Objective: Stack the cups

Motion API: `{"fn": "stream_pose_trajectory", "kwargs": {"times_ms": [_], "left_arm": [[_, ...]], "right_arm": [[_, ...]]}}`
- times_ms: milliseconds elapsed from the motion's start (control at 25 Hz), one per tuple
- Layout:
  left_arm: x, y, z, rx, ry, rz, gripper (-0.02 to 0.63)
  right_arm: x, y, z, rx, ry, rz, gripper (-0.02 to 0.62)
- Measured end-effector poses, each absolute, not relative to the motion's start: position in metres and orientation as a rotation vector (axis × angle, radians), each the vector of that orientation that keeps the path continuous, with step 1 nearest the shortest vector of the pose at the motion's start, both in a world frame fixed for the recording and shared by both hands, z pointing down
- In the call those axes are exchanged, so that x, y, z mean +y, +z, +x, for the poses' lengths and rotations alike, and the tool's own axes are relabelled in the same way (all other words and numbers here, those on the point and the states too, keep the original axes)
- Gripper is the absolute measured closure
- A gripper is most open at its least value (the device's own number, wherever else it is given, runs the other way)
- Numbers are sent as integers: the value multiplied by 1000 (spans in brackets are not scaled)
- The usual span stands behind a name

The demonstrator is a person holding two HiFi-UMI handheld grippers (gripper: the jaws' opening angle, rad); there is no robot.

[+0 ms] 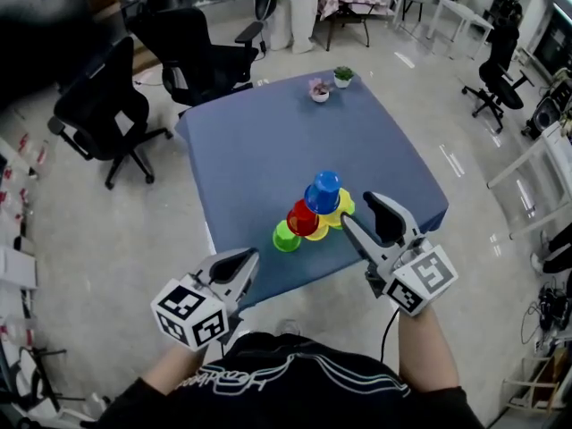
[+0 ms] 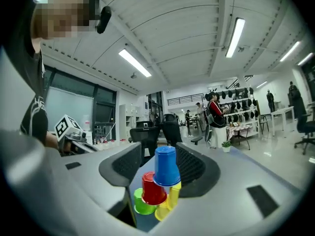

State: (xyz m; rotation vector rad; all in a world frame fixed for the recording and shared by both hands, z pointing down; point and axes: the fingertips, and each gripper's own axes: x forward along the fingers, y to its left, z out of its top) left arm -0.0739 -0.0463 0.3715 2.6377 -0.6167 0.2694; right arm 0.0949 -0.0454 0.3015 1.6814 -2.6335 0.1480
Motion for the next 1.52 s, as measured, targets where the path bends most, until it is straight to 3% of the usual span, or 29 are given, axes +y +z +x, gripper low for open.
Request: {"fn": "stream_pose_trajectory", "kwargs": {"times_ms": [200,320,920,1520], "left_arm": [[-34,335,-65,-520,207,2659,581],[-16,315,-66,-443,178,2697,581],[120,277,-163,-286,158,2770,581],[157,275,-193,-313,155,2783,581]], "right_arm": [[6,280,75,-2757,255,1617,505],[35,276,55,-2782,319,1603,551],[166,260,-74,-2798,391,1702,568],[210,265,-102,-2748,387,1692,569]]}}
